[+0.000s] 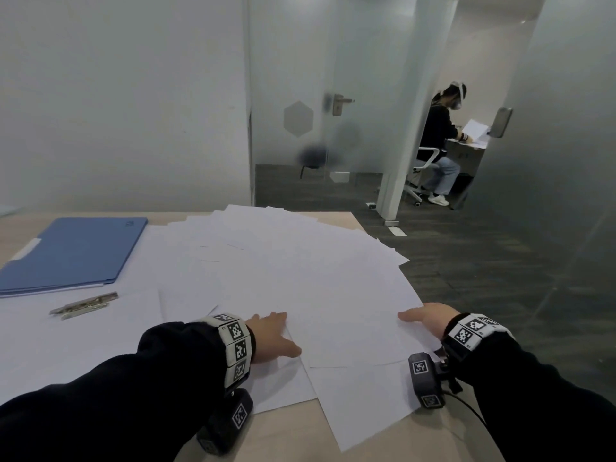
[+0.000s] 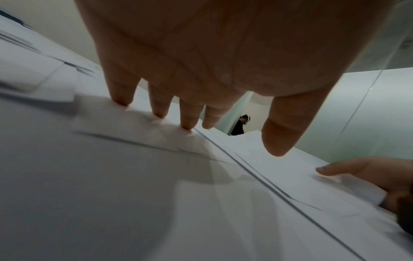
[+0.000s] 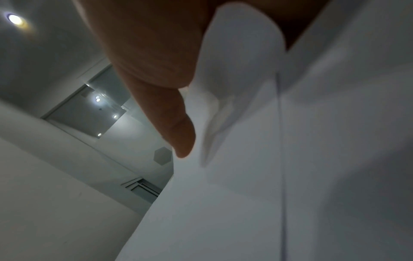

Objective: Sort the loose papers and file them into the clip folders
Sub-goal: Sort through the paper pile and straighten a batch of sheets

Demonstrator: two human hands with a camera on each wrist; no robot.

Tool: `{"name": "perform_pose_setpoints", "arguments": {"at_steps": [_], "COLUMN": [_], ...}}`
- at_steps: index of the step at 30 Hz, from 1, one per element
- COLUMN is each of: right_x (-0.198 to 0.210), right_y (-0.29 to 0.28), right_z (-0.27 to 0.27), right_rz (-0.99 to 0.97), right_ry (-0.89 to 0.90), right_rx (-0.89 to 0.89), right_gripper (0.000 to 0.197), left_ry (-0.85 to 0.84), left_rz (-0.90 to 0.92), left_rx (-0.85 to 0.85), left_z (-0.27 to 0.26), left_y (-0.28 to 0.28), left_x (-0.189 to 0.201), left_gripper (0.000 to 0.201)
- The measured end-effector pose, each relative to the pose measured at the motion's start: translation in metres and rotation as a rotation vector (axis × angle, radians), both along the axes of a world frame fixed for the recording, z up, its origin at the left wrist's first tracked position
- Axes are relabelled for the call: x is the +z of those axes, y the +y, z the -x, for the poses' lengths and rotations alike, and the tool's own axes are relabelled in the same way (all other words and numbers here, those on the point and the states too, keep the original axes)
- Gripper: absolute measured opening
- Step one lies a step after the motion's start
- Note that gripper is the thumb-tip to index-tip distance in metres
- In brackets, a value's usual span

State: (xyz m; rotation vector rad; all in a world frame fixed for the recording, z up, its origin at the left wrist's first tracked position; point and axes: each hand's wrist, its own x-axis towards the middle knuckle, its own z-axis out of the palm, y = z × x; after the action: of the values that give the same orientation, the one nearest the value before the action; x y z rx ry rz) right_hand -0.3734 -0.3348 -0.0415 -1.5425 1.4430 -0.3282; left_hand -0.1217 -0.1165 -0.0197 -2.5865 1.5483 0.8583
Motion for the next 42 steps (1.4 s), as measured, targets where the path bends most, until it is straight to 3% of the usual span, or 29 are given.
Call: {"name": "perform_pose_setpoints", "arguments": {"at_steps": [3, 7, 11, 15, 18, 21, 24, 28, 31, 35, 39, 42], "right_x": [0.001, 0.001, -0.015, -0.008, 0.0, -0.001, -0.003, -0.004, -0.011, -0.01, -0.006, -0.002], "right_y": [-0.001, 0.004, -0.006, 0.003, 0.01, 0.008, 0.008, 0.012, 0.011, 0.02, 0.018, 0.017], "right_z": [0.002, -0.001, 0.001, -0.005, -0.011, -0.01, -0.002, 0.009, 0.015, 0.018, 0.026, 0.034], "right_rz": [-0.006, 0.062, 0.076, 0.093, 0.11, 0.115, 0.132, 0.119, 0.043, -0.044, -0.029, 0.002], "right_ry": [-0.027, 0.09, 0.152, 0.151, 0.157, 0.16, 0.157, 0.218, 0.206, 0.113, 0.098, 0.092], "right_rx": [-0.009, 0.045, 0.094, 0.09, 0.098, 0.089, 0.072, 0.089, 0.129, 0.095, 0.046, -0.029], "right_gripper": [0.04, 0.03, 0.058, 0.039, 0.032, 0.037, 0.032, 0.033, 0.04, 0.028, 0.02, 0.018], "left_ry": [0.061, 0.141, 0.15, 0.018, 0.032, 0.036, 0.034, 0.171, 0.242, 0.083, 0.054, 0.042], "left_rz": [0.002, 0.022, 0.154, 0.066, 0.015, -0.012, 0.009, 0.128, 0.144, 0.052, 0.007, 0.006], "left_rx": [-0.03, -0.073, 0.052, 0.19, 0.097, -0.017, -0.028, 0.2, 0.29, 0.142, -0.001, -0.111], "left_z": [0.005, 0.013, 0.014, 0.001, 0.001, 0.011, 0.017, 0.01, 0.006, 0.019, 0.044, 0.061], "left_y": [0.012, 0.027, 0.037, 0.036, 0.036, 0.035, 0.037, 0.03, 0.016, -0.001, -0.012, -0.018], "left_x": [0.005, 0.003, -0.003, -0.011, -0.013, -0.014, -0.019, -0.013, -0.005, -0.008, -0.01, -0.007], "left_gripper": [0.084, 0.081, 0.081, 0.097, 0.088, 0.082, 0.081, 0.1, 0.1, 0.093, 0.084, 0.062]}}
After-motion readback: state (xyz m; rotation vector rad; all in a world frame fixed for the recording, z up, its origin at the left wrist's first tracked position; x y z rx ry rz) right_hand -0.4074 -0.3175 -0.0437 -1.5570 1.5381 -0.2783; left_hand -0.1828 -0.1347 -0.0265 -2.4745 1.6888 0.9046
